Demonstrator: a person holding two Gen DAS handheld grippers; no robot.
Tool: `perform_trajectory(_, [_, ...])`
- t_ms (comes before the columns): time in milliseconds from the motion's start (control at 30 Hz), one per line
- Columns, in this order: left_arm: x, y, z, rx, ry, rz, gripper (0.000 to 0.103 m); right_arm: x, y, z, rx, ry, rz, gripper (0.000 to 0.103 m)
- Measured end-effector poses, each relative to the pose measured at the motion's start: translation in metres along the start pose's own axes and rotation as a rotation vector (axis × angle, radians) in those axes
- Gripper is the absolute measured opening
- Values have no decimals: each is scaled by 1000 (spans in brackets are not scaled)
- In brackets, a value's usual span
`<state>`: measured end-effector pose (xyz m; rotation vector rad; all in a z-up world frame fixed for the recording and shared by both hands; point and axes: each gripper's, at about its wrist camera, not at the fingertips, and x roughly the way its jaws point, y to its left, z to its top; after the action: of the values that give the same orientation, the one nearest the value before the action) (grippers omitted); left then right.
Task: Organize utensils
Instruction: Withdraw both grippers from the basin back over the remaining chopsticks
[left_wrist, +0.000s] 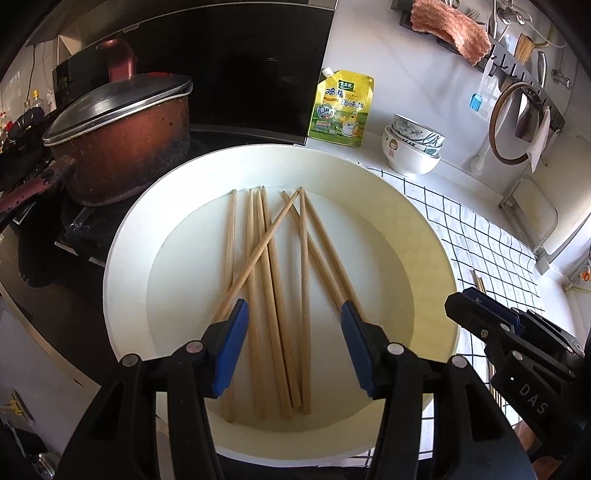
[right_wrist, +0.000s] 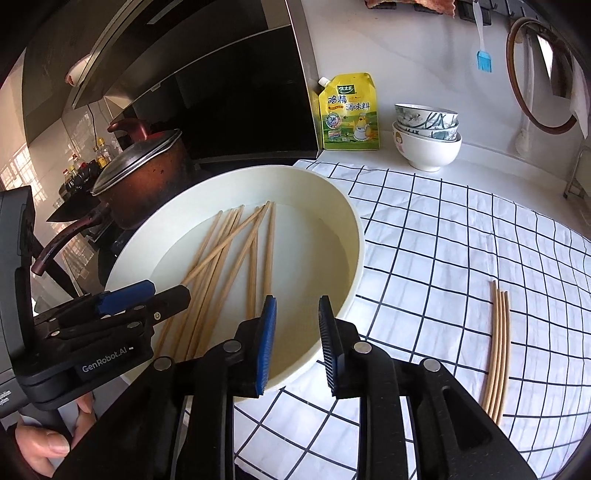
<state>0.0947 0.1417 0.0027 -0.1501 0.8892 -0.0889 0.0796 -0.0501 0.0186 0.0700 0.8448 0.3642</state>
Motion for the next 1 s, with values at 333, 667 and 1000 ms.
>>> perform_trajectory(333, [-10, -30, -8, 38, -5, -28, 53, -25, -22, -11, 29, -36, -26, 27])
perform_trajectory(667, [-15, -70, -21, 99, 4, -78, 54, -48, -58, -29, 66, -53, -74, 29])
perform_trajectory(1000, [-14, -118, -33, 164, 19, -152, 58, -74, -118, -61, 146, -55, -166, 32])
